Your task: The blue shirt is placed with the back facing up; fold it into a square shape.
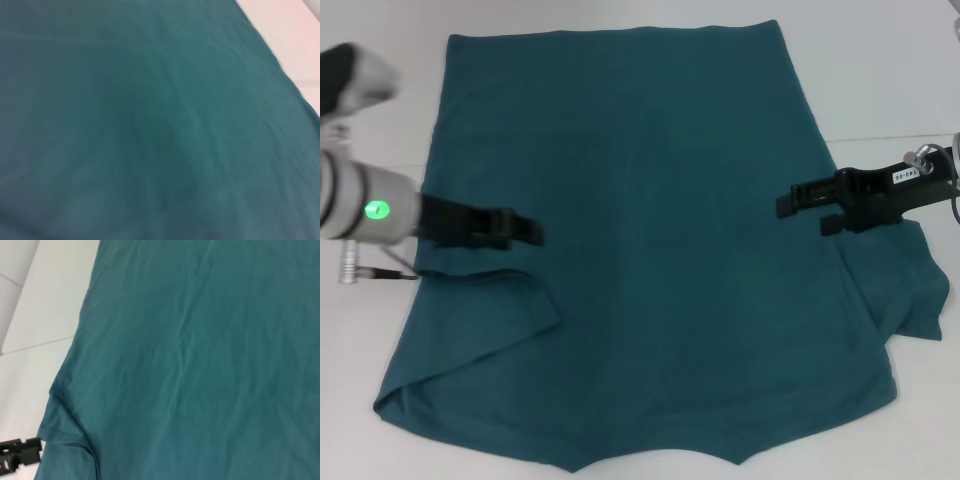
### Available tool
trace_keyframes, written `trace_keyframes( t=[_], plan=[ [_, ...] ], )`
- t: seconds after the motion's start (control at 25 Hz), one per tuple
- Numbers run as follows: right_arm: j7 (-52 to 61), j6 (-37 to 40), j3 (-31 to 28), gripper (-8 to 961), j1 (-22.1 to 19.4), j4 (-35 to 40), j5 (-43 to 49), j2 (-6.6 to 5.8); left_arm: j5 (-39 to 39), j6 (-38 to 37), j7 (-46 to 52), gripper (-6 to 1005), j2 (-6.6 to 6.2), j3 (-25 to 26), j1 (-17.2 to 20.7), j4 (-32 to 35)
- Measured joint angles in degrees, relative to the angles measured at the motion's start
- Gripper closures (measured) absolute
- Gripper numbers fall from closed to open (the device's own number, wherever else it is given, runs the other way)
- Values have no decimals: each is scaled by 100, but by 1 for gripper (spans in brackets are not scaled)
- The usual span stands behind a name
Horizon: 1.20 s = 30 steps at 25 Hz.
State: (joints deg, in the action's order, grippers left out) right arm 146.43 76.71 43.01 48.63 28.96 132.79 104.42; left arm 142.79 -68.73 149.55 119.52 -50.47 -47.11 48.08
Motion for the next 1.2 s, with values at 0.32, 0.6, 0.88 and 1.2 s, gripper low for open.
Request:
trace_keyframes(
  t=[0.32, 0.6, 0.88, 1.2],
  plan=[
    [-13, -1, 1, 10, -12, -4, 8, 6, -40, 255, 777, 376, -422, 1195, 365, -580],
    [-8, 0, -4, 10, -25, 15, 0, 9, -35, 813, 785, 283, -486, 1413, 503, -1007],
    [-8, 0, -4, 10, -18, 13, 1, 8, -26, 1305, 743, 284, -472, 1370, 412, -1423],
    [-48, 0, -4, 11, -35, -4, -15, 8, -342, 1579, 425, 284, -345, 1403, 141, -1768]
  ],
)
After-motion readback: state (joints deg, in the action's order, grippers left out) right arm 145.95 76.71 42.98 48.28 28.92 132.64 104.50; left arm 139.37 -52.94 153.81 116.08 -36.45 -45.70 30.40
